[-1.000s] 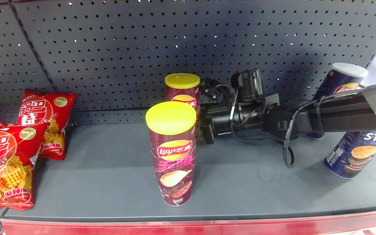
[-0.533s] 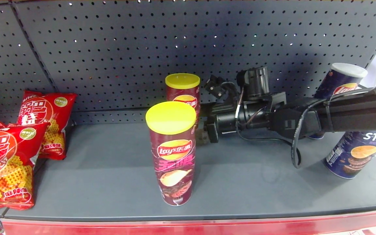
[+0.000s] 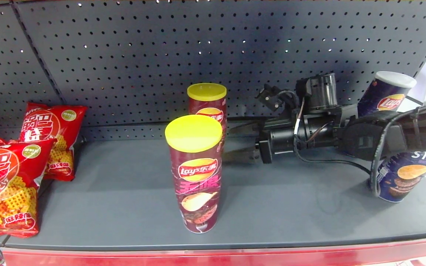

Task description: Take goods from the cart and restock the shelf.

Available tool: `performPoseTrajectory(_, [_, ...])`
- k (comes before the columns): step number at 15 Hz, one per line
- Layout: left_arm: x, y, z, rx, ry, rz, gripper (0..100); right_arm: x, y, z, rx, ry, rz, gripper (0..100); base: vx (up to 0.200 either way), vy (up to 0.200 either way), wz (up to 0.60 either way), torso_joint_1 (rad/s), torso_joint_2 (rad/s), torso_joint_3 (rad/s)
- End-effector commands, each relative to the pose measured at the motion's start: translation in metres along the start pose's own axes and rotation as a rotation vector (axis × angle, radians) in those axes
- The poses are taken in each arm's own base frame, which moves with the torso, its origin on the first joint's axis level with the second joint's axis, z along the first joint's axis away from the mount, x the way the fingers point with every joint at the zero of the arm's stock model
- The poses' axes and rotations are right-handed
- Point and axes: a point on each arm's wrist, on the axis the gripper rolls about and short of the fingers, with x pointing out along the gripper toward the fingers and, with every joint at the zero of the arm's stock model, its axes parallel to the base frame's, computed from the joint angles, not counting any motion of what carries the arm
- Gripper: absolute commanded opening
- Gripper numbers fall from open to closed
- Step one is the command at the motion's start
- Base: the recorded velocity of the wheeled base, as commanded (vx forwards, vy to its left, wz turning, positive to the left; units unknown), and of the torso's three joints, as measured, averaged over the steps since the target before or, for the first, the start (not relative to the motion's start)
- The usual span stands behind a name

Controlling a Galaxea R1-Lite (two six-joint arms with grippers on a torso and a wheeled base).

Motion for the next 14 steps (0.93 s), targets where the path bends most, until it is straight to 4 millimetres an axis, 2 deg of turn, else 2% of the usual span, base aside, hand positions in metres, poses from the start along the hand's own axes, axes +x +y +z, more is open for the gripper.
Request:
performPoseTrajectory(1, [0.000,0.000,0.000,-0.001,0.002,0.000,100,-0.004,0.004,0.002,-0.006,-0.004,0.001,100,0.000,0.000,0.00,0.000,0.00,0.000])
performPoseTrajectory(10, [0.000,0.000,0.000,-0.001,0.002,0.000,100,-0.002,0.004,0.001,-0.004,-0.001,0.004,100,0.000,0.000,0.00,0.000,0.00,0.000])
performPoseTrajectory(14, [0.000,0.000,0.000,-0.001,0.002,0.000,100,0.007,0.011,0.001,-0.007,0.004,0.032,100,0.000,0.000,0.00,0.000,0.00,0.000])
